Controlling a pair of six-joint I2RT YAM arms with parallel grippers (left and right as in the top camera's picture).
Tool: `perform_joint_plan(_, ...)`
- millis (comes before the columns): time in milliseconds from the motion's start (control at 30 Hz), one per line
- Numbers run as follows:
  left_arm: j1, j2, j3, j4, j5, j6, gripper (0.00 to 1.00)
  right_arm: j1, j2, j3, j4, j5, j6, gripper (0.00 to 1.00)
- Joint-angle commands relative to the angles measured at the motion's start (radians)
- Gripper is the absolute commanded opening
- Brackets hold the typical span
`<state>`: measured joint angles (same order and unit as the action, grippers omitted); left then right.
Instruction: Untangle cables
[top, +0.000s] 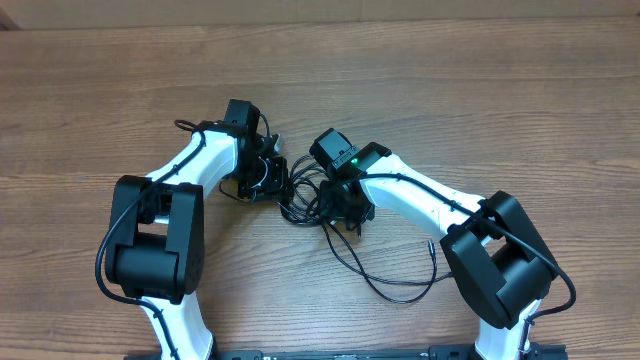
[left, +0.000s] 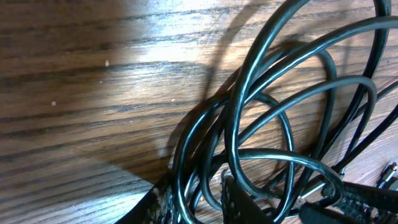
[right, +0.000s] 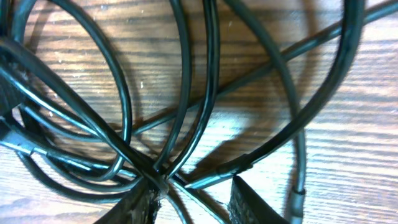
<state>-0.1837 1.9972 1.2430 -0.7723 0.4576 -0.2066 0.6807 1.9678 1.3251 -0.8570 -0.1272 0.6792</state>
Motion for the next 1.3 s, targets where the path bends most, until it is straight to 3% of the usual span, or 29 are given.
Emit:
perform_joint_plan(0,-0.007,0.032,-0.023,-0.006,-0.068,-0.003,0.28,-0.001,-0.036,0.023,0.012,0.034,0.006,0.33)
perform_joint_plan(500,-0.007,0.032,-0.023,-0.009,-0.068,-0.003,0.27,-0.001,-0.026,0.023,0.042,0.016,0.039,0.31)
perform_joint_plan(667,-0.007,0.032,-0.023,-0.008,-0.068,-0.003,0.27,-0.001,-0.026,0.023,0.041,0.014,0.039,0.14)
perform_joint_plan(800,-0.007,0.032,-0.023,-0.009,-0.068,-0.003,0.27,-0.001,-0.026,0.023,0.043,0.014,0.039,0.14)
perform_joint_plan(967,-0.007,0.032,-0.023,-0.008,-0.068,-0.003,0.27,-0.001,-0.026,0.023,0.059,0.014,0.039,0.21)
perform_joint_plan(1267,-0.007,0.032,-0.023,-0.008,-0.067,-0.003,0.27,-0.001,-0.024,-0.021,0.114,0.044,0.039,0.12)
